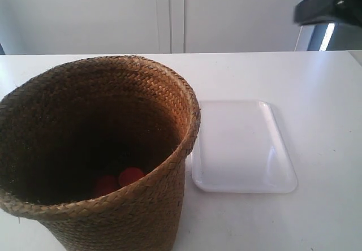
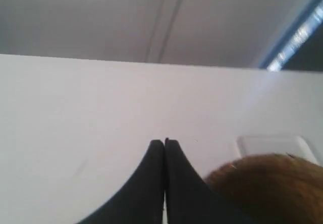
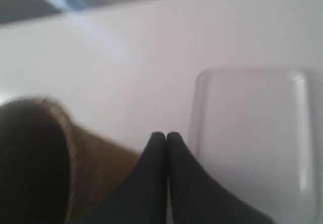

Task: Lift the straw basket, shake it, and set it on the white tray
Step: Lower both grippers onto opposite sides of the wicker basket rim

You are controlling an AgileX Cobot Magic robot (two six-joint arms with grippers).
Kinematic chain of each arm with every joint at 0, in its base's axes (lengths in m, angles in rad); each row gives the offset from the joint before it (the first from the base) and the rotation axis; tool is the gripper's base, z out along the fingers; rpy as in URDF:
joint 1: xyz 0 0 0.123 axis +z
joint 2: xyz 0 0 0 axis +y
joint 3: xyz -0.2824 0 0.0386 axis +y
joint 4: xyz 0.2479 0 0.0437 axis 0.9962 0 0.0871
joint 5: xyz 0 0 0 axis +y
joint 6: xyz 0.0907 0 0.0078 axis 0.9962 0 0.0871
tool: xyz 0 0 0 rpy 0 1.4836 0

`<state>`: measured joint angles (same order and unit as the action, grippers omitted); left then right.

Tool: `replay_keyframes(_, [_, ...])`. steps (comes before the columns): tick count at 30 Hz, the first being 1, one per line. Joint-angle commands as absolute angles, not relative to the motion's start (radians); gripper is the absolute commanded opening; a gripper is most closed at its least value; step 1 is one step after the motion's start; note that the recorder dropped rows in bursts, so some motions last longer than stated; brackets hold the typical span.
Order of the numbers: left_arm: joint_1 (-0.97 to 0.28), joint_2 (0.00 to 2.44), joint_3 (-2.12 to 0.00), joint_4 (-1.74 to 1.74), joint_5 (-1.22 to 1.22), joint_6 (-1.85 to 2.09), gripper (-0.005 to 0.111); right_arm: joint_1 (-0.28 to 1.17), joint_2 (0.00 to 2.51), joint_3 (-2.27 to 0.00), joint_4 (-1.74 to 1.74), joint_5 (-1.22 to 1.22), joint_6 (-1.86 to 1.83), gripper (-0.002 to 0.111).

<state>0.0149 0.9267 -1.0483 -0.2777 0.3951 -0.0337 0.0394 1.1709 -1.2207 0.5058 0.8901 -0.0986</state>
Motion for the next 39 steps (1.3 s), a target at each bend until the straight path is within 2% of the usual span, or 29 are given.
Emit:
replay_keyframes(1, [0.009, 0.962, -1.214, -0.538, 0.763, 0.328, 0.0, 0.04, 1.221, -1.338, 0.728, 1.003, -0.263, 0.0])
replay_keyframes(4, [0.009, 1.033, -1.268, -0.422, 0.944, 0.133, 0.0, 0.055, 1.221, -1.407, 0.65, 1.037, -0.244, 0.0])
replay_keyframes(7, [0.009, 1.073, -1.281, -0.375, 1.016, 0.088, 0.0, 0.114, 1.223, -1.43, 0.515, 1.06, -0.168, 0.0])
replay_keyframes(14, [0.009, 1.131, -1.326, -0.328, 1.052, 0.094, 0.0, 0.274, 1.341, -1.501, 0.349, 1.221, -0.023, 0.0])
replay_keyframes(20, [0.007, 1.153, -1.354, -0.277, 1.111, 0.1, 0.0, 0.384, 1.478, -1.569, 0.33, 1.221, 0.061, 0.0])
replay_keyframes(26, [-0.026, 1.155, -1.375, -0.254, 1.107, 0.118, 0.003, 0.422, 1.518, -1.586, 0.27, 1.221, 0.061, 0.002])
replay_keyframes(29, [-0.063, 1.166, -1.375, -0.266, 1.117, 0.139, 0.02, 0.422, 1.53, -1.586, 0.253, 1.221, 0.051, 0.013])
replay_keyframes(31, [-0.074, 1.176, -1.375, -0.258, 1.125, 0.137, 0.036, 0.422, 1.531, -1.586, 0.221, 1.221, 0.051, 0.026])
replay_keyframes(34, [-0.074, 1.191, -1.375, -0.254, 1.134, 0.123, 0.054, 0.422, 1.537, -1.584, 0.201, 1.221, 0.051, 0.05])
replay_keyframes(37, [-0.074, 1.218, -1.375, -0.251, 1.144, 0.076, 0.06, 0.422, 1.553, -1.584, 0.186, 1.221, 0.067, 0.067])
replay_keyframes(39, [-0.074, 1.238, -1.375, -0.249, 1.168, 0.071, 0.061, 0.422, 1.569, -1.584, 0.186, 1.221, 0.091, 0.068])
